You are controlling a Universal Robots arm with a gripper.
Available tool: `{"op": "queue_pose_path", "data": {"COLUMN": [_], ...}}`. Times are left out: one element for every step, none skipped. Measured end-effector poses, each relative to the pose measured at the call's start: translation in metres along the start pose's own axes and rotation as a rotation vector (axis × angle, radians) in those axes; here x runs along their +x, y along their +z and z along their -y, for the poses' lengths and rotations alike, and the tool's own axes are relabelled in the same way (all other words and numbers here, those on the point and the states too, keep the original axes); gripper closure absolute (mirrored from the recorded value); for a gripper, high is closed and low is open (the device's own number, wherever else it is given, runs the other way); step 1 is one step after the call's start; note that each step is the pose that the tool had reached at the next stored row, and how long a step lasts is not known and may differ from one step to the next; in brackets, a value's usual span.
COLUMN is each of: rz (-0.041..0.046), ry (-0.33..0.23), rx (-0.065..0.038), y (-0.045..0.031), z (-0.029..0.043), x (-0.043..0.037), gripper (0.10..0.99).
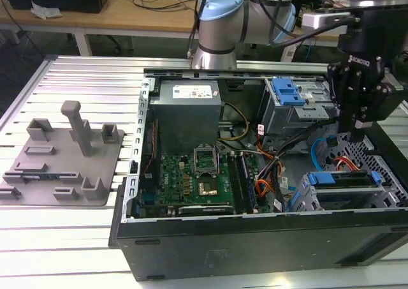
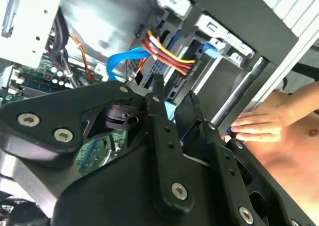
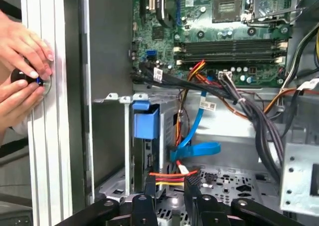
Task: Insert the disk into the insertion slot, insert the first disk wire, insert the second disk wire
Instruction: 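Insert the second disk wire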
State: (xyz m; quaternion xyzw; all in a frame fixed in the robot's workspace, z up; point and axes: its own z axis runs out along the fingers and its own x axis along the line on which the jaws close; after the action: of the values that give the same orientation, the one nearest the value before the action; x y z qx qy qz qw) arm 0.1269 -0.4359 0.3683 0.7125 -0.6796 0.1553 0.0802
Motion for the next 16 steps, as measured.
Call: {"op": "queue_pose_path", "data": {"rz": [-0.0002, -0.0005, -0.0008, -0.0121, -0.0221, -0.0292, -0.0386, -0.0465, -0.0532, -0.0571, -0.0597, -0.0632, -0.0660, -0.0703, -0.0721, -0.0742], "ry": [0.001, 0.002, 0.003, 0.001, -0.002, -0.004, -0.006, -0.006, -0.006, -0.006, -0.007, -0.010, -0.014, -0.018, -0.020, -0.020], "rx": [0.002, 0.006, 0.009, 0.009, 0.010, 0.010, 0.010, 0.010, 0.013, 0.017, 0.022, 0.029, 0.034, 0.042, 0.045, 0.047], "y": [0.0000, 0.0002, 0.0003, 0.0002, 0.0001, 0.0002, 0.0003, 0.0003, 0.0002, 0.0002, 0.0004, 0.0007, 0.0008, 0.0011, 0.0014, 0.0018], "z": [-0.0016, -0.0042, -0.0081, -0.0126, -0.0139, -0.0153, -0.0194, -0.0255, -0.0289, -0.0296, -0.0298, -0.0298, -0.0298, -0.0299, -0.0304, -0.0325], "x": [-0.0011, -0.0023, -0.0029, -0.0033, -0.0035, -0.0036, -0.0046, -0.0070, -0.0094, -0.0103, -0.0109, -0.0113, -0.0115, -0.0118, -0.0121, -0.0126], "gripper": [0.722, 0.722, 0.722, 0.722, 0.722, 0.722, 0.722, 0.722, 0.722, 0.722, 0.722, 0.722, 0.722, 0.722, 0.722, 0.722]}}
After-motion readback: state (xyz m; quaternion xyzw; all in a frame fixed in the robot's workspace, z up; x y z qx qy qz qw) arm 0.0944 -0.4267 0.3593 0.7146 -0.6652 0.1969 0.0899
